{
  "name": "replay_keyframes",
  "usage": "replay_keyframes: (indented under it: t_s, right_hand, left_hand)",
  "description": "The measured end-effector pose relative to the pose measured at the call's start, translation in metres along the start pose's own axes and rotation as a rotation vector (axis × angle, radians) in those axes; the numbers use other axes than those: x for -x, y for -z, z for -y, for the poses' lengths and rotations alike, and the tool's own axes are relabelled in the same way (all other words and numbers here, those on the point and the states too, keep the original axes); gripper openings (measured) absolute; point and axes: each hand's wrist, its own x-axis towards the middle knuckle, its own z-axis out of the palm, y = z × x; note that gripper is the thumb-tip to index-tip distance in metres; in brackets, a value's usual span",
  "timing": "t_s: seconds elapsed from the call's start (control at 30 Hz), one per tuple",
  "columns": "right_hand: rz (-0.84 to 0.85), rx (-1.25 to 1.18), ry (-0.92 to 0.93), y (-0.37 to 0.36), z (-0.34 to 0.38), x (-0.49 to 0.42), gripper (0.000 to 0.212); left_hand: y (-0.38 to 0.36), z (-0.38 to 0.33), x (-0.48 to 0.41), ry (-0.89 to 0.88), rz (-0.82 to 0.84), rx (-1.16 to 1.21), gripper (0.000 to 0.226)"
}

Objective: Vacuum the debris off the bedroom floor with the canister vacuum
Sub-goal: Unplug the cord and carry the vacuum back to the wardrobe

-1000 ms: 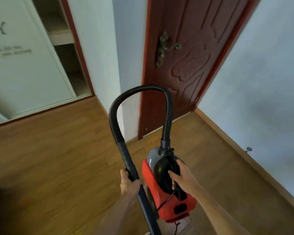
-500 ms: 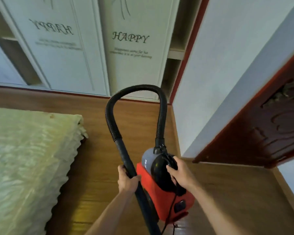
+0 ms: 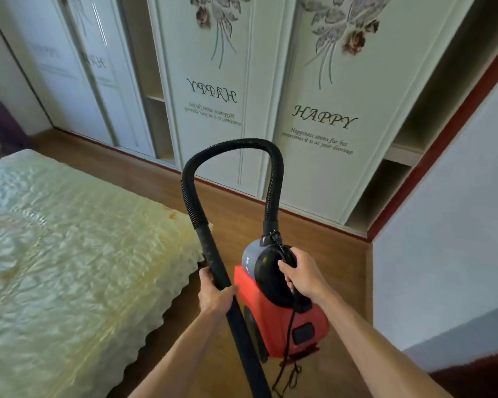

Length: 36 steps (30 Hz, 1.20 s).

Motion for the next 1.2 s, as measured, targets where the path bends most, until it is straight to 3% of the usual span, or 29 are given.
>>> replay_keyframes:
  t_s: [0.53, 0.87, 1.2]
  right_hand:
    - [0.237, 0.181, 0.193, 0.009, 0.114, -0.299, 0.007]
    - [0.318, 0.152, 0.237, -0.047, 0.2, -0.491, 0.014]
    - [0.309, 0.13, 0.347, -0.092, 0.299, -0.633, 0.016]
  left_hand:
    - [-0.034, -0.138, -0.2, 0.021, -0.143, 0.348, 0.049]
    - [-0.015, -0.216, -0.393, -0.015, -0.313, 0.346, 0.054]
    - [0.025, -0.298, -0.528, -0.055, -0.445, 0.318, 0.055]
